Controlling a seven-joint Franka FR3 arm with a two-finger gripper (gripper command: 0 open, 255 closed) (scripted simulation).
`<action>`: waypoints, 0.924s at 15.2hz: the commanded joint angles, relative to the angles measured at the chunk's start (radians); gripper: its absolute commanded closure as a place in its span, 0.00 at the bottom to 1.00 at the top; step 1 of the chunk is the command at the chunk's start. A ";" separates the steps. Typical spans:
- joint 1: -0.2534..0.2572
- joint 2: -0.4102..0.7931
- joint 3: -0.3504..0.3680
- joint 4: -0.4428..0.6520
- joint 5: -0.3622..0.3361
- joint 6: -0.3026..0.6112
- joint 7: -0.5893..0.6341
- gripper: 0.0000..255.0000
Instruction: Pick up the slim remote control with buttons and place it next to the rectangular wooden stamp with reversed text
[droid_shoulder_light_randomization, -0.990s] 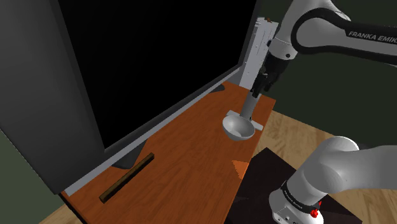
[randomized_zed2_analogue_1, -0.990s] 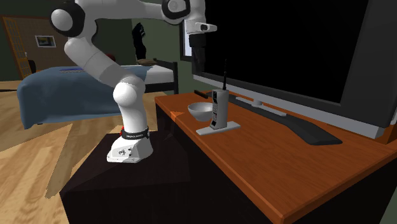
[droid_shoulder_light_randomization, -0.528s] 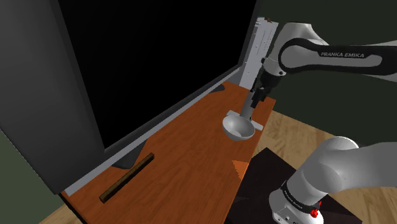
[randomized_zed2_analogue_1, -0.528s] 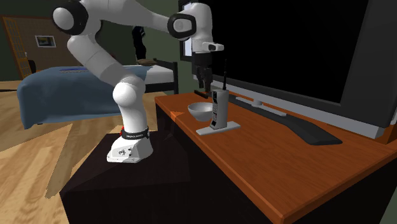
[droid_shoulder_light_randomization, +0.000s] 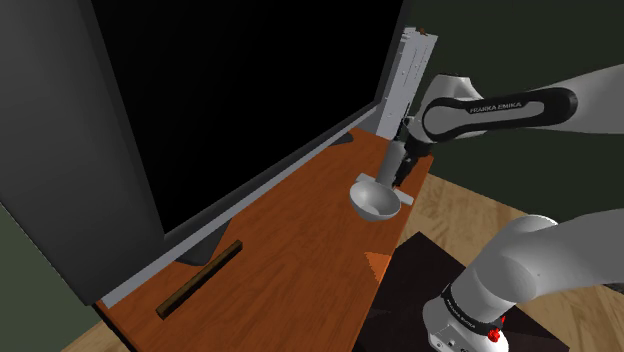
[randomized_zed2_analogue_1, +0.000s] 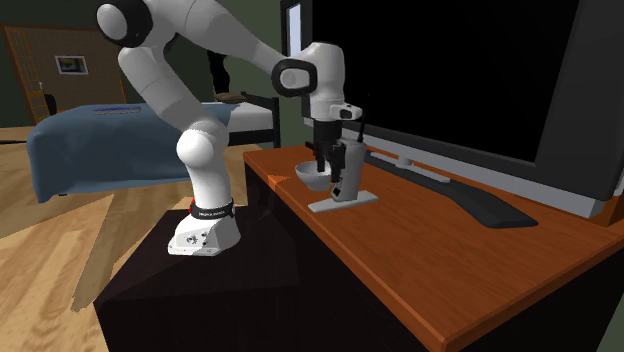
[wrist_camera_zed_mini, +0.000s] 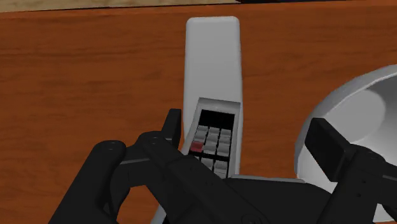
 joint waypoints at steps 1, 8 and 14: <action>0.002 0.069 -0.038 -0.011 -0.010 0.075 -0.053 0.00; 0.008 0.159 -0.071 -0.046 -0.011 0.196 -0.086 0.00; 0.012 0.190 -0.079 -0.061 -0.008 0.242 -0.090 0.00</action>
